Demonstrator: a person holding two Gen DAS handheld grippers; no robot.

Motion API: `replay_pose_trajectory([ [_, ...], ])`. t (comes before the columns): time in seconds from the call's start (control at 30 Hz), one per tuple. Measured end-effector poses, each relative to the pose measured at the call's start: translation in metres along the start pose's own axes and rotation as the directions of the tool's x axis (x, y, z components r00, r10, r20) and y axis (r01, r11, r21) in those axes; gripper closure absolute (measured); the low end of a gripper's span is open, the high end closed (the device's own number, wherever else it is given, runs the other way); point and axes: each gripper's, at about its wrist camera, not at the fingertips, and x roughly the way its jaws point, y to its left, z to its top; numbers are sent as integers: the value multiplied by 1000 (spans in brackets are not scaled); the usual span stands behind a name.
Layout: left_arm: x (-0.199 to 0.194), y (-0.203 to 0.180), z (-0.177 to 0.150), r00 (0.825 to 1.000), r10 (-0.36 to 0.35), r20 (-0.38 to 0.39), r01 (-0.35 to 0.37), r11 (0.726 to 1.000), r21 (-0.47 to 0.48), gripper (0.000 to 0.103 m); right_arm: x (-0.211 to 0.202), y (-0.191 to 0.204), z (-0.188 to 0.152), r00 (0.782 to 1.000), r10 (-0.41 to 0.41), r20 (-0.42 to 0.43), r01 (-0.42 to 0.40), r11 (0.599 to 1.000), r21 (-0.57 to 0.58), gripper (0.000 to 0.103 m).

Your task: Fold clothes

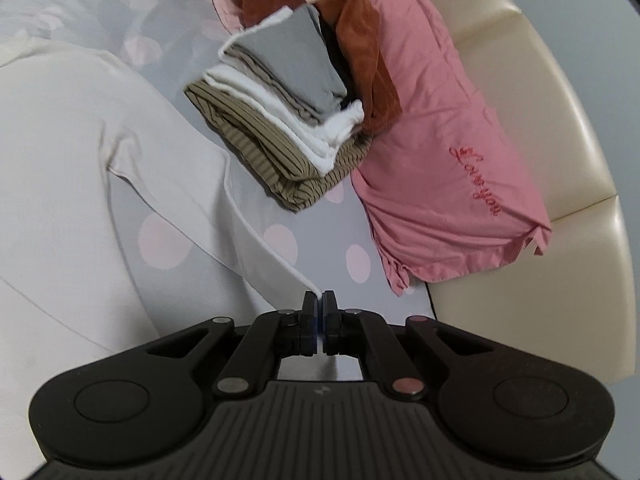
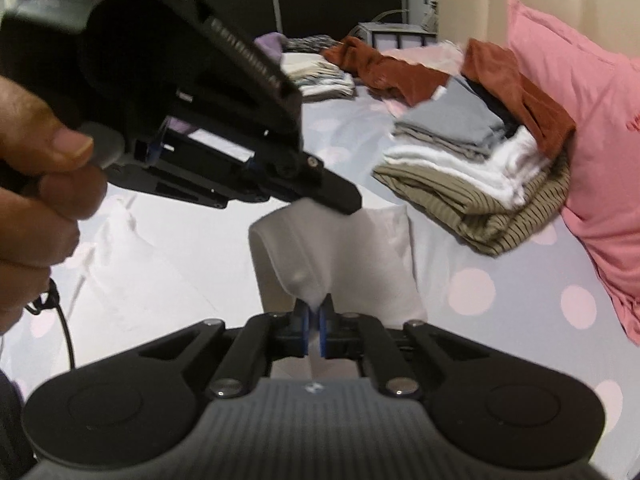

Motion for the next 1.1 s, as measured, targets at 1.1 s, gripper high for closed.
replay_pose_trajectory([
  [1.1, -187, 91, -58, 962, 67, 266, -48, 996, -78, 103, -34, 143, 21, 966, 255, -46, -257, 915, -312, 98],
])
